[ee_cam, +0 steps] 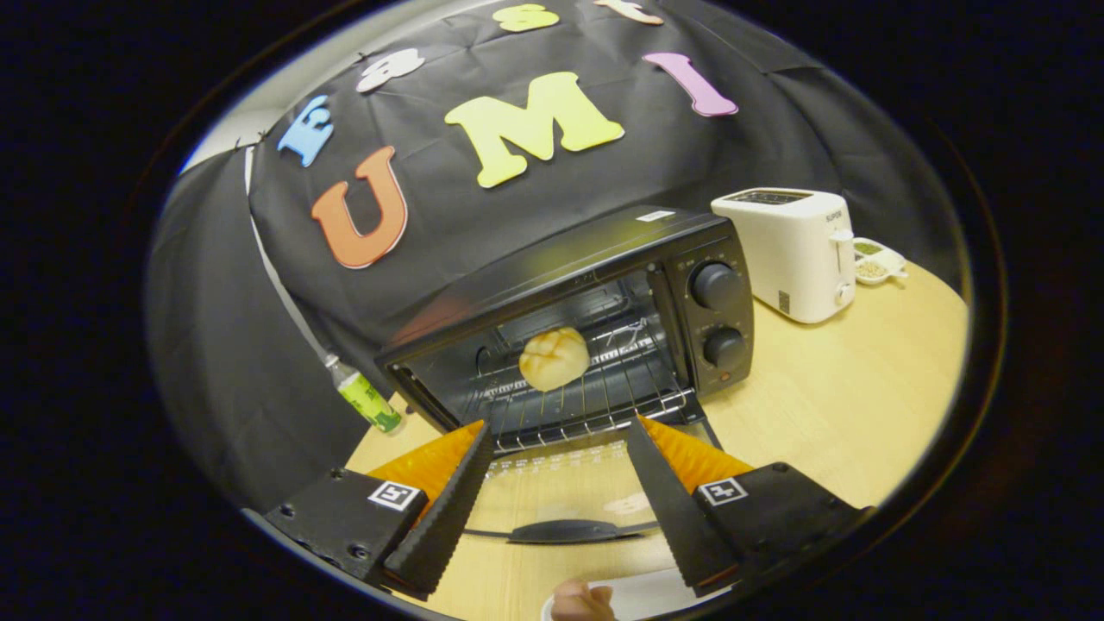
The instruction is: Open the toaster oven, put the food inside, and close the toaster oven door.
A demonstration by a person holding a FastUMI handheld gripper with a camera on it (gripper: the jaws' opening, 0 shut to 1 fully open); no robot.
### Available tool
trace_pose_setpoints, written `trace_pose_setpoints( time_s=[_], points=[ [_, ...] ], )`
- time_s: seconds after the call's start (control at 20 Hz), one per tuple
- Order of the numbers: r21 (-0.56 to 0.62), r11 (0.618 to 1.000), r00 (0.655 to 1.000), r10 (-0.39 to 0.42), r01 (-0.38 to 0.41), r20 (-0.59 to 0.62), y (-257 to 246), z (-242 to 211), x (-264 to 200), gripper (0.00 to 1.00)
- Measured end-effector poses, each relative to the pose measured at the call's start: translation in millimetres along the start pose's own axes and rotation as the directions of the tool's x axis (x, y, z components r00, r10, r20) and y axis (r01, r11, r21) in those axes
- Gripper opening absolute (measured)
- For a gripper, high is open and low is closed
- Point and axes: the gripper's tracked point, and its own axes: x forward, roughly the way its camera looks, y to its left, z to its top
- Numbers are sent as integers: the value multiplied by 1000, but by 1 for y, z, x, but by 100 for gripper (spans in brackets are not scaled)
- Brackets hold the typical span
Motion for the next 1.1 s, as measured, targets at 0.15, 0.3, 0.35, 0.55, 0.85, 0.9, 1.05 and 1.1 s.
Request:
trace_pose_setpoints(
  time_s=[0.15,0.3,0.35,0.55,0.85,0.9,1.05,1.1],
  points=[
    [-37,999,998,-27,25,-61,1,-28,-9,100],
    [-87,995,991,-65,55,-115,0,-53,-16,100],
    [-109,992,989,-84,71,-125,0,-58,-19,100],
    [-253,963,978,-134,91,-159,1,-81,-26,100],
    [-370,920,955,-216,129,-205,1,-114,-26,100],
    [-365,919,948,-236,148,-211,-3,-116,-25,100],
    [-336,927,943,-249,166,-222,-7,-119,-15,100],
    [-319,933,944,-243,164,-224,-7,-119,-12,100]
  ],
)
